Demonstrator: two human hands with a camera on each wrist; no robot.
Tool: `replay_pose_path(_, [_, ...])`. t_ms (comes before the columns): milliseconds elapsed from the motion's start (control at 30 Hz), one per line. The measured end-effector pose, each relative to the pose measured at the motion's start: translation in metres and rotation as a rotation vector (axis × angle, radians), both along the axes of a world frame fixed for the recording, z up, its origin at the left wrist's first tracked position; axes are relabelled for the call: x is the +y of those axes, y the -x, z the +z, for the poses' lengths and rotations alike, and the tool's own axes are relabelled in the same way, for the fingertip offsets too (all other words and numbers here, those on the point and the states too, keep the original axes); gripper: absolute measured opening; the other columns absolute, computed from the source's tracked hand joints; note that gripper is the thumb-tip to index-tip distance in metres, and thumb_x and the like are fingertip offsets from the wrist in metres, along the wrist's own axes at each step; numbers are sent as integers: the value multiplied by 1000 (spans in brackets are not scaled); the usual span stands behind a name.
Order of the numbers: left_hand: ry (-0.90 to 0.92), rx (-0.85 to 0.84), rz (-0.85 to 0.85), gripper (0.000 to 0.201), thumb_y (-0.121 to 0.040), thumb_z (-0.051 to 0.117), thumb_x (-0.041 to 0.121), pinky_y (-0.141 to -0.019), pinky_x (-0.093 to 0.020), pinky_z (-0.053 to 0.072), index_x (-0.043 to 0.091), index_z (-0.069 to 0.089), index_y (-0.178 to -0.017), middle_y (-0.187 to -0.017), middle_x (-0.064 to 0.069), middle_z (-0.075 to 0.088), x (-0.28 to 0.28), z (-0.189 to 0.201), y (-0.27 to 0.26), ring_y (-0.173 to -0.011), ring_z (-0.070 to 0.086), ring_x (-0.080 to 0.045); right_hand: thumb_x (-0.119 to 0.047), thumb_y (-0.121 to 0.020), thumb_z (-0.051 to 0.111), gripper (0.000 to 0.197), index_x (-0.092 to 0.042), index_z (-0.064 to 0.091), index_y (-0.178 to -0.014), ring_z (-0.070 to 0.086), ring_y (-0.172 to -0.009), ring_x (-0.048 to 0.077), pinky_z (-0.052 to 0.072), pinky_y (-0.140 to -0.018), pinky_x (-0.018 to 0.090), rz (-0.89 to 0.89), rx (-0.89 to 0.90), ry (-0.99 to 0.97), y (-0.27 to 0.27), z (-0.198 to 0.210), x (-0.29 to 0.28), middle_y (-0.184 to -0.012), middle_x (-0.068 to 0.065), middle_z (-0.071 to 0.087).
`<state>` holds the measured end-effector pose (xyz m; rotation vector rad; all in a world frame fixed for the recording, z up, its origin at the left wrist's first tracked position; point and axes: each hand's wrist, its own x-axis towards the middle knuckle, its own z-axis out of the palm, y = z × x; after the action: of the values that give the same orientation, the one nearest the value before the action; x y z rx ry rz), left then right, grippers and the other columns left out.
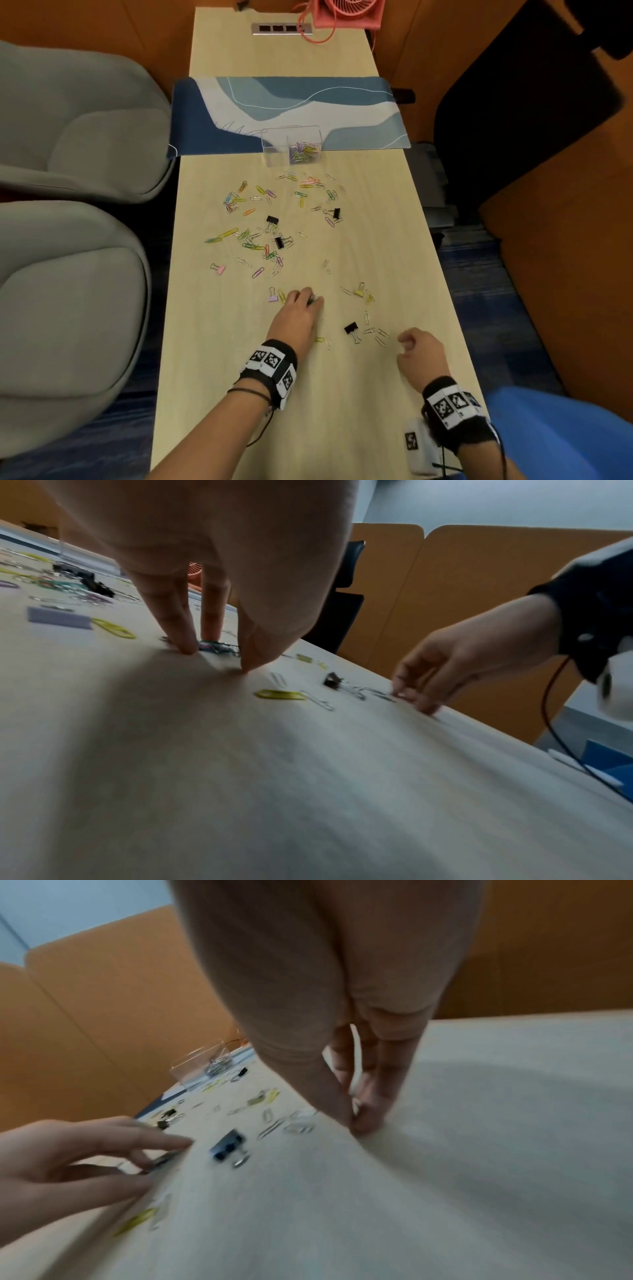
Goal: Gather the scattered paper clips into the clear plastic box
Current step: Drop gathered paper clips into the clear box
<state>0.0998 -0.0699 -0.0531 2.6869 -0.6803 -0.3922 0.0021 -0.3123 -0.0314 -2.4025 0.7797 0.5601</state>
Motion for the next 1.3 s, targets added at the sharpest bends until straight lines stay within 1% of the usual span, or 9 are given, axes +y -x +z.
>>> replay_pose_path(133, [33,51,-27,38,-87,56,11,-77,-36,54,19,62,-124,-123,-4,53,-7,7,18,-107,50,-23,3,-77,67,27,-21,68,-90,64,-77,11,49,-65,9,-7,-104,-213,-18,0,19,-87,-2,67])
replay_pose_path(300, [147,60,21,44,-87,57,11,-76,-34,54,22,57,-130,-117,-3,54,-9,11,20,-100,53,-19,2,-81,61,43,-14,63,-121,59,-101,15,48,-92,22,241,-315,-35,-58,0,14,-116,1,58])
replay_pose_path(400, [181,63,62,50,-87,54,10,-84,-30,52,17,50,-137,-123,-5,47,-12,11,13,-106,47,-19,11,-82,46,61,-13,49,-137,43,-127,22,36,-105,26,501,-295,73,-65,-6,18,-141,6,45])
replay_pose_path(500, [143,117,-28,54,-86,55,20,-94,-32,47,17,46,-140,-128,-3,43,-10,9,12,-112,43,-19,14,-81,43,68,-13,41,-143,34,-135,21,36,-107,27,604,-237,115,-53,-7,18,-148,6,38])
replay_pose_path(633, [67,136,-118,69,-82,61,49,-101,-29,43,21,43,-142,-133,2,37,1,4,27,-118,38,-14,13,-82,50,66,-11,41,-143,39,-132,20,30,-106,20,597,-290,119,-26,-13,14,-144,6,43])
replay_pose_path(800, [151,86,-50,41,-85,71,26,-91,-32,51,17,64,-124,-120,-3,52,3,-6,40,-106,51,-19,-2,-76,68,59,-12,52,-133,52,-115,28,52,-94,33,749,-261,206,-14,-17,28,-132,11,51])
replay_pose_path(967, [163,67,3,20,-77,76,3,-63,-37,57,10,77,-96,-86,-6,66,-3,-8,34,-74,63,-26,21,-59,66,61,0,63,-116,58,-107,34,59,-74,34,788,-149,276,-13,-10,34,-125,21,57])
replay_pose_path(1100, [93,110,-9,20,-86,60,6,-75,-37,54,8,76,-98,-93,-9,69,-9,2,22,-84,63,-28,17,-76,54,32,2,65,-102,56,-95,28,55,-75,32,923,-109,356,-27,-1,42,-105,17,61])
replay_pose_path(1300, [58,194,75,20,-80,57,9,-73,-30,51,8,74,-91,-89,-8,68,-12,11,9,-83,64,-25,21,-77,42,40,7,58,-112,50,-93,27,55,-71,31,998,-55,430,-19,-8,46,-109,20,52])
